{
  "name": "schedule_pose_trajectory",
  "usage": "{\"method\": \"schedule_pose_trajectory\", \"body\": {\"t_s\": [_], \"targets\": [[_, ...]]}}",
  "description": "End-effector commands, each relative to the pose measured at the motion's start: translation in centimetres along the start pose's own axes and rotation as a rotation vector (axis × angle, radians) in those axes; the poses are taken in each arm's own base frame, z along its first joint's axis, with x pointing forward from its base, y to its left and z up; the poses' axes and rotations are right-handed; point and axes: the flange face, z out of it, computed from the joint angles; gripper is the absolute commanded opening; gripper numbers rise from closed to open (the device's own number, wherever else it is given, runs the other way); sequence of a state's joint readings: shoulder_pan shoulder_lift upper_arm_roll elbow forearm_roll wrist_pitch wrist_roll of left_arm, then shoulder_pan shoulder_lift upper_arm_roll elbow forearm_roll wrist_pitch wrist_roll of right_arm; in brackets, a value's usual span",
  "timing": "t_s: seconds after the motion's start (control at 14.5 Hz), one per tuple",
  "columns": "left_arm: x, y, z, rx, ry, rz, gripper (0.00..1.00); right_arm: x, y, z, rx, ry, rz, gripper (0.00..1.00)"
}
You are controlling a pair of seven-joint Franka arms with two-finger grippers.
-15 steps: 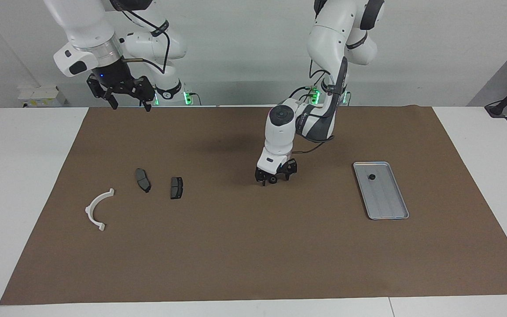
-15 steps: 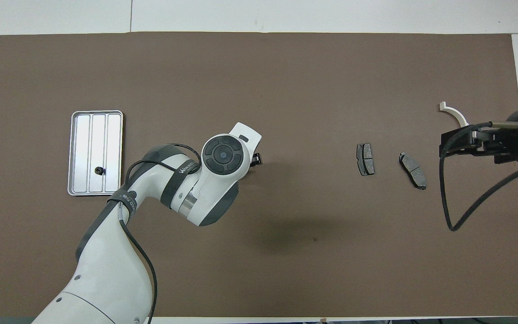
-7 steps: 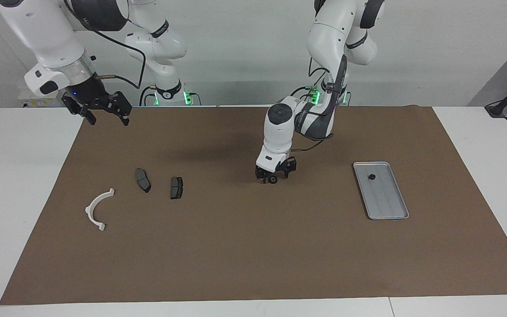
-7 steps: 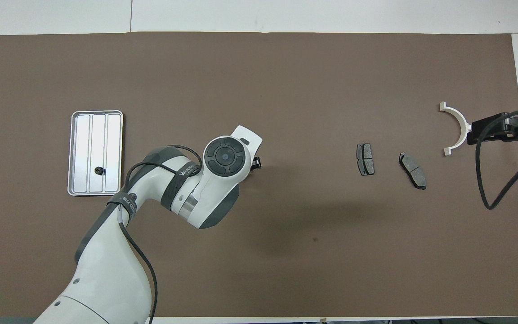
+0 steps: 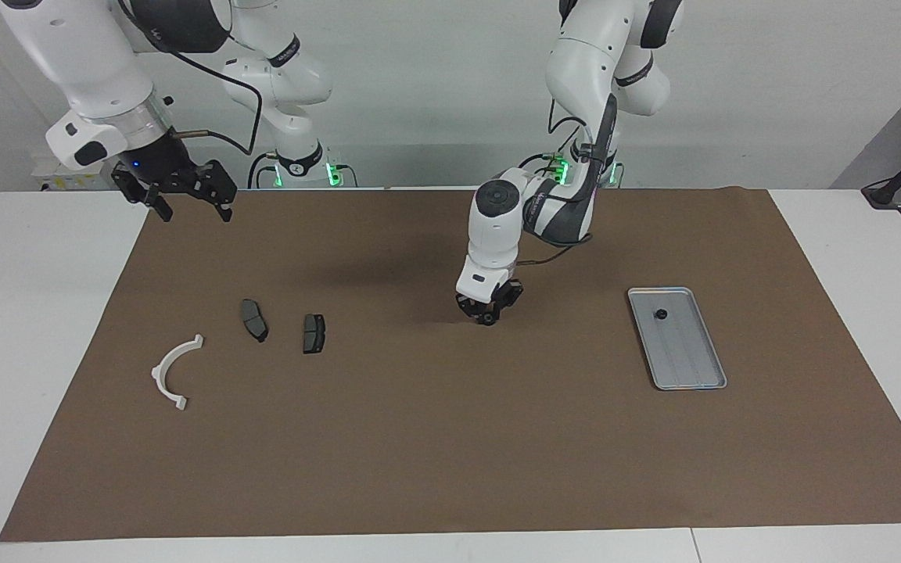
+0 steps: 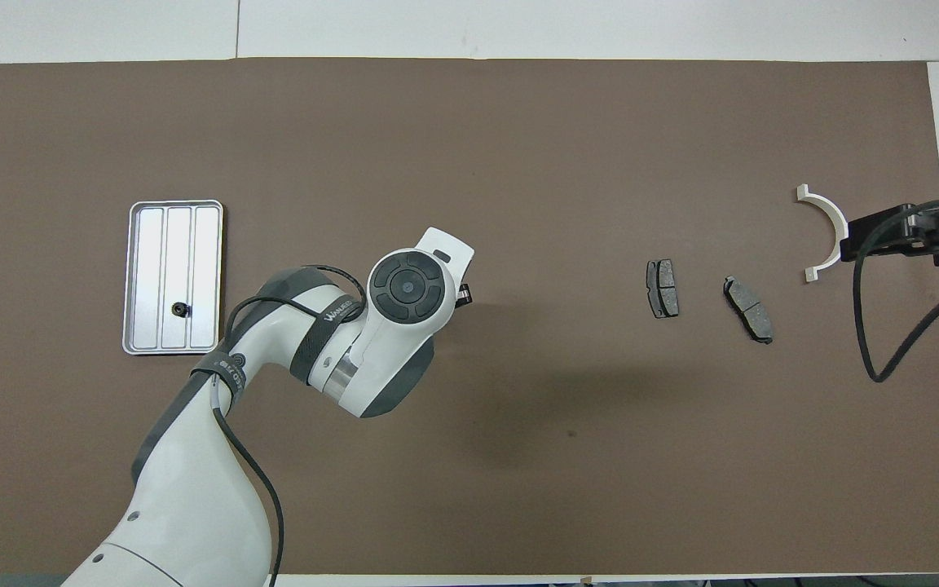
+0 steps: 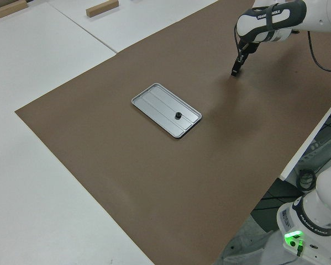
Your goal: Pick bearing gear from pile to tray
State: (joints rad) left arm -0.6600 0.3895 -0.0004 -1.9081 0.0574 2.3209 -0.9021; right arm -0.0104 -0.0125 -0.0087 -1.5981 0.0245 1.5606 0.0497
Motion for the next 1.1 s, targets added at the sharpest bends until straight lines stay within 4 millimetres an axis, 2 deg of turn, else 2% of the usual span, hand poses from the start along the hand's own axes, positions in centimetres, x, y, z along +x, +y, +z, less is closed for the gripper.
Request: {"method": "schedule_pose_trajectory", "body": {"t_s": [0.0,0.07,0.14,0.28,0.41,0.48,0.55,0.62,0.76,0.89,1.03], "targets": [[1.3,-0.6,-2.1,0.003,0.021,-0.025,0.0,-0.3,-0.7,-0.3,-0.09,0.004,-0.037,1.0],[3.0,-1.5,-3.9,0.005,0.023,-0.029,0.0,-0.4,-1.2,-0.4,-0.096,0.006,-0.046,1.0],[5.1,-3.0,-7.1,-0.004,0.028,-0.001,0.0,-0.4,-1.3,-0.4,-0.094,0.004,-0.047,1.0],[9.6,-8.6,-14.9,-0.016,-0.008,0.07,0.0,-0.4,-1.2,-0.4,-0.094,0.004,-0.047,1.0],[14.9,-16.9,-20.6,-0.05,-0.079,0.169,0.0,-0.4,-1.0,-0.3,-0.083,0.002,-0.041,1.0],[16.9,-21.0,-21.9,-0.057,-0.099,0.215,0.0,-0.4,-1.0,-0.3,-0.081,0.002,-0.041,1.0],[18.8,-25.3,-22.0,-0.062,-0.103,0.255,0.0,-0.4,-1.1,-0.3,-0.08,0.002,-0.041,1.0],[20.1,-28.5,-21.7,-0.073,-0.08,0.287,0.0,-0.4,-1.2,-0.3,-0.077,0.001,-0.041,1.0],[21.5,-34.1,-18.8,-0.077,-0.033,0.317,0.0,-0.4,-1.4,-0.3,-0.057,0.002,-0.04,1.0],[21.4,-35.6,-14.9,-0.073,-0.006,0.334,0.0,-0.3,-1.5,-0.4,-0.041,0.004,-0.032,1.0],[20.6,-35.8,-10.4,-0.069,0.034,0.337,0.0,-0.4,-1.6,-0.4,-0.04,0.006,-0.01,1.0]]}}
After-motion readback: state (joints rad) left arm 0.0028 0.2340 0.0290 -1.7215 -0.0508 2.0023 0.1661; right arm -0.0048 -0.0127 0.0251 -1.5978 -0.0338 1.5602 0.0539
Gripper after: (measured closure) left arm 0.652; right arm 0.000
